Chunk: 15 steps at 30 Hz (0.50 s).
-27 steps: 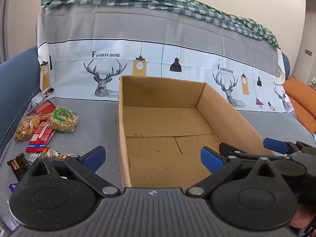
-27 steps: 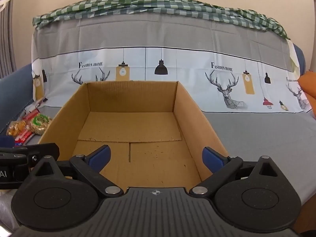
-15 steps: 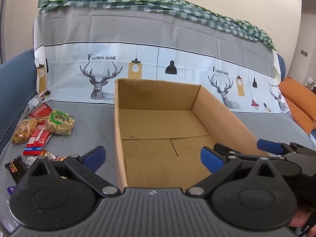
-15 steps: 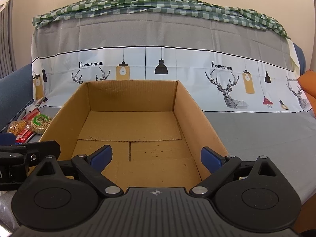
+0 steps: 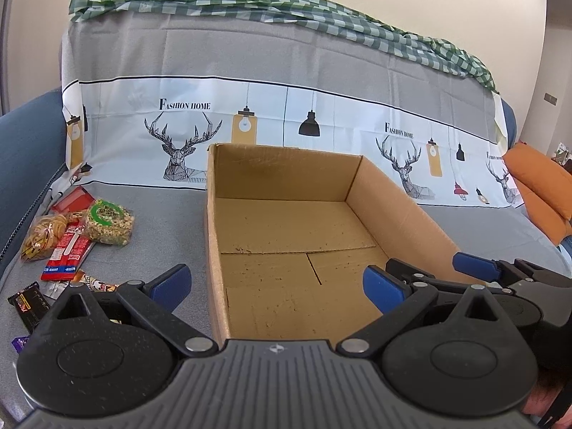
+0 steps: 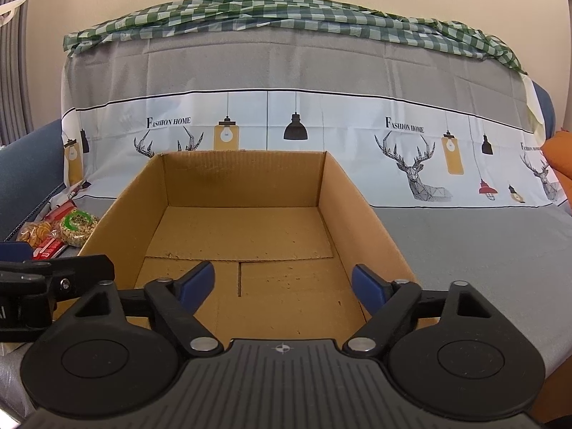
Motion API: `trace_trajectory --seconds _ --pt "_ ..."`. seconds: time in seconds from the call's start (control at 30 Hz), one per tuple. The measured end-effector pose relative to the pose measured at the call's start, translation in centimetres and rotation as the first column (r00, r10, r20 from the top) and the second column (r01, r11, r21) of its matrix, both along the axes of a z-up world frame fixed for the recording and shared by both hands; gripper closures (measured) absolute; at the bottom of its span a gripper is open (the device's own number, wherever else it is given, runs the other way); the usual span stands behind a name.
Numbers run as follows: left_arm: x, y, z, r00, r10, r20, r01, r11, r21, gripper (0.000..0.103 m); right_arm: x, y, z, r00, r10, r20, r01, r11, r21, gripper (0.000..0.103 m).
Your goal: Organize snacks
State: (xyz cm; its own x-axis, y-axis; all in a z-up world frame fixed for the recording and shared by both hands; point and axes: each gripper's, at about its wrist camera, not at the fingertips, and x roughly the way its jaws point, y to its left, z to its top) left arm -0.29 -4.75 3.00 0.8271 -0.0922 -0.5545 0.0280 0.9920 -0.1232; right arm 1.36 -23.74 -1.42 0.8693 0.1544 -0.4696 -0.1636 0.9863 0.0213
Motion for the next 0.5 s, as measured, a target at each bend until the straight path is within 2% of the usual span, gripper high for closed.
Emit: trace_trajectory --seconds 0.2,0.37,0.43,0.5 --pt "-0.1 -0.3 0.2 1.0 0.0 0.004 0.0 1.0 -0.005 0.001 0.0 -0.1 0.1 1.0 0.004 0.012 -0.004 1.0 0.004 0.022" --pt "-0.4 -0.3 0.3 1.0 0.0 0.017 0.0 1.0 -0.011 0.005 -0.2 -0.1 0.2 1.0 0.005 -0.017 -0.004 1.0 0.025 0.022" --pt "-0.3 -0.1 0.3 1.0 -0.001 0.012 0.002 1.0 -0.028 0.009 -0.3 0.0 0.3 1.0 0.007 -0.029 -0.007 1.0 0.028 0.022" --pt "-0.4 0.6 0.4 1.0 -0.005 0.0 0.005 0.999 -0.046 0.026 -0.3 0.3 0.5 1.0 0.012 -0.027 -0.011 0.999 0.038 0.023"
